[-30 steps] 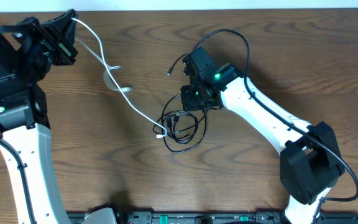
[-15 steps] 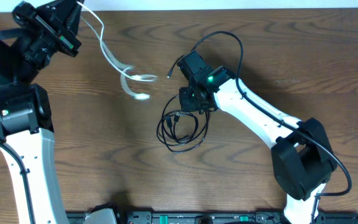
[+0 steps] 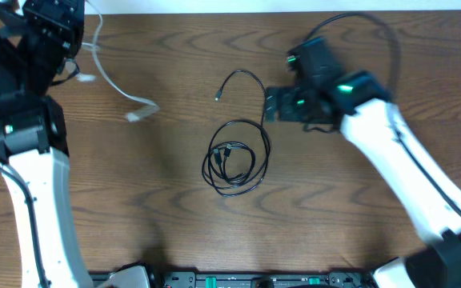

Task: Untangle cables
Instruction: 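Carry the white cable to the far left corner with the left gripper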

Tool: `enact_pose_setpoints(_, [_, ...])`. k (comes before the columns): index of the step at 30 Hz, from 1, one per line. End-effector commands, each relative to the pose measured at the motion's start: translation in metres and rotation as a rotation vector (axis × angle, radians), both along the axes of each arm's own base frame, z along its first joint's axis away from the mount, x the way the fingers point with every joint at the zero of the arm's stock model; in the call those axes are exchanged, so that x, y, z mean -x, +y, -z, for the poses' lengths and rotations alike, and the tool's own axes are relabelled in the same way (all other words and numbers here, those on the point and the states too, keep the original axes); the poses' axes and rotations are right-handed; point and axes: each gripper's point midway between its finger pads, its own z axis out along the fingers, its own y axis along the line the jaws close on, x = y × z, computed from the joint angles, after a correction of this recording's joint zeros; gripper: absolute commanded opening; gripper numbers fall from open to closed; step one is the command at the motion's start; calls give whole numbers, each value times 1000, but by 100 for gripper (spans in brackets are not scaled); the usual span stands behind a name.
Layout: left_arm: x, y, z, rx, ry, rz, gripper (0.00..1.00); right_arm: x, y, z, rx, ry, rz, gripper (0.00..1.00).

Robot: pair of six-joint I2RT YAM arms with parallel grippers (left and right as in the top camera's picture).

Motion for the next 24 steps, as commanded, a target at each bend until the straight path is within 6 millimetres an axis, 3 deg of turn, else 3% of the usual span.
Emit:
enact_pose_setpoints(1, [-19,9,-28,-179,-108,-35,7,8,-17,-47,-38,-114,19,99])
enact_pose_setpoints(6, [-54,50,-42,-172,-125,-271,7,31,-27,-96,-94,-232,18,99])
enact_pose_setpoints(9, [-75,62,-38,-161,-153,-392,8,39,-29,-105,-103,-250,14,99])
enact_pose_setpoints(13, [-104,53,-23,-150,-183,-415,7,45,-29,-96,-85,-209,5,99])
enact_pose_setpoints(20, [-159,60,50,-336,-109,-522,7,48,-31,-78,-49,-138,6,99])
enact_pose_setpoints(22, [-175,63,82,-390,-64,-522,7,44,-29,-75,-46,-139,8,99])
enact_pose_setpoints(24, [-189,83,124,-495,10,-590,8,39,-28,-69,-36,-126,10,99])
